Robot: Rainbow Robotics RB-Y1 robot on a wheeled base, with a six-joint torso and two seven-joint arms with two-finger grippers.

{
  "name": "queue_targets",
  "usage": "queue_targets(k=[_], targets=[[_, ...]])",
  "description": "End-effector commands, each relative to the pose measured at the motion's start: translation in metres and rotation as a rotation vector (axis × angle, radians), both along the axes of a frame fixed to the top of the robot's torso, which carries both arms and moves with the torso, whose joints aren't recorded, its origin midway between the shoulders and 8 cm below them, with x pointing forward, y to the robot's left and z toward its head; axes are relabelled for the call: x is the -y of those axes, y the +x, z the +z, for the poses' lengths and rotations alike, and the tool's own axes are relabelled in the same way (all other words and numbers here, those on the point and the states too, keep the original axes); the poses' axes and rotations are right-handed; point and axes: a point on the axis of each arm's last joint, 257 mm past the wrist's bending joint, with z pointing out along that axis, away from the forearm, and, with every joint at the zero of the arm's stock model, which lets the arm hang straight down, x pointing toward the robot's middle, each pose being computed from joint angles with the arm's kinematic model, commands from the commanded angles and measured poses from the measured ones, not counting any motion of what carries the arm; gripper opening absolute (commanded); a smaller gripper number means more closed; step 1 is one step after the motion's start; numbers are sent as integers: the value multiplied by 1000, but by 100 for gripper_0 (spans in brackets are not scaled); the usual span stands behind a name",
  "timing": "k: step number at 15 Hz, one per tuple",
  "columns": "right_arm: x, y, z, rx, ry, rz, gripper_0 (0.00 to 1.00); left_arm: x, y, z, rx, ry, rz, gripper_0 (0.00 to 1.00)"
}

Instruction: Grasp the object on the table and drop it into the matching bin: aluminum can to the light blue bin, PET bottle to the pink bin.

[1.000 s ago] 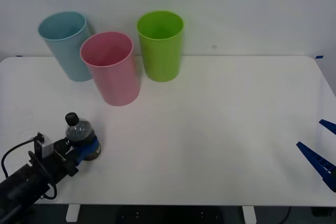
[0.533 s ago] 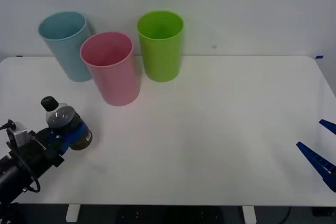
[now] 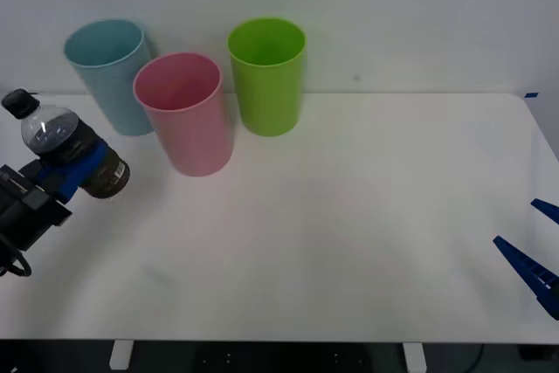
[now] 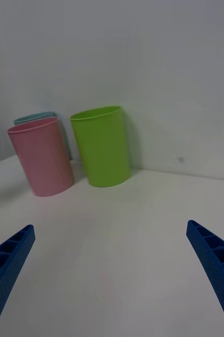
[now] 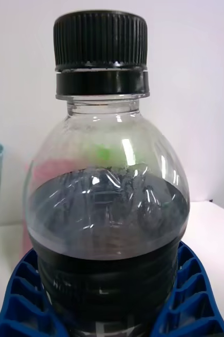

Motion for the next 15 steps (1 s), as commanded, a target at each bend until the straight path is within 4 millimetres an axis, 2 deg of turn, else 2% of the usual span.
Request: queue_targets(k=[1, 5, 8, 12, 15], targets=[[0, 0, 0, 0, 0, 0, 100, -5, 12, 31, 34, -12, -12, 0], [0, 0, 0, 0, 0, 0, 100, -13, 33, 73, 69, -21, -2, 0], [0, 0, 0, 0, 0, 0, 100, -12, 59, 99, 100, -33, 34, 0], [0, 0, 0, 0, 0, 0, 100, 2, 98, 101, 105, 14, 29, 0], [0, 0, 0, 0, 0, 0, 100, 23, 125, 98, 92, 50, 2, 0]])
